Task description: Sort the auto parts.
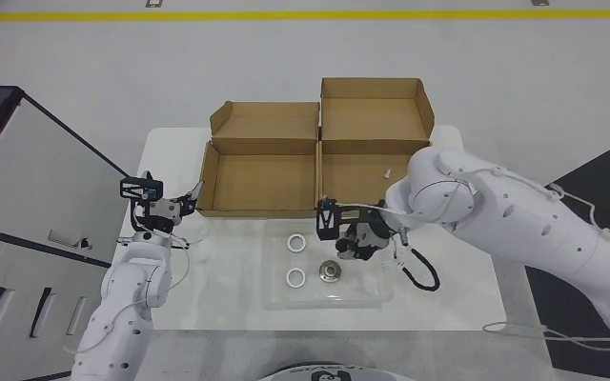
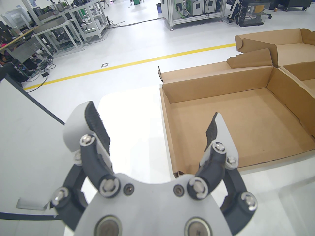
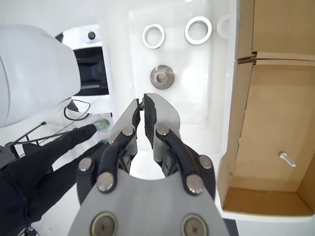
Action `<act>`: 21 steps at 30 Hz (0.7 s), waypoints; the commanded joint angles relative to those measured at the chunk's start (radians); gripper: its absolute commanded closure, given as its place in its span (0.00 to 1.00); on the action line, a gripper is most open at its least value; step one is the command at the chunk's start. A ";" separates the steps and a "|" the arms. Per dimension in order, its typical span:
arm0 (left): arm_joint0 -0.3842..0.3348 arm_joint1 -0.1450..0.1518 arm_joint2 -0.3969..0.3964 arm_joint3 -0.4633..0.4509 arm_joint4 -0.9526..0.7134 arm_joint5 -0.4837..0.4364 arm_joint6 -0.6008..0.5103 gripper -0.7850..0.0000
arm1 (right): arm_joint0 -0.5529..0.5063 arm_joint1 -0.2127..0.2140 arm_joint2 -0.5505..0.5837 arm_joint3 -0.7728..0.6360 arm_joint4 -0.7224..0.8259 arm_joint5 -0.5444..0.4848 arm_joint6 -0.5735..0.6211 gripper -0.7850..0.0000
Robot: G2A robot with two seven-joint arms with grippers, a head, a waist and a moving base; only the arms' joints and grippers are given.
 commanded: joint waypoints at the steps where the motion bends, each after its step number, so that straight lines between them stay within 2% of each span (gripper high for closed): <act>1: 0.000 0.000 0.000 0.000 0.000 0.000 0.000 0.00 | -0.016 0.014 0.029 -0.003 0.019 -0.005 -0.029 1.00; 12: 0.000 0.000 0.000 0.000 0.000 0.000 0.000 0.00 | -0.174 0.106 0.225 0.045 0.169 -0.108 -0.245 1.00; 21: 0.000 0.000 0.000 0.000 0.000 0.000 0.000 0.00 | -0.310 0.174 0.385 0.081 0.341 -0.256 -0.329 1.00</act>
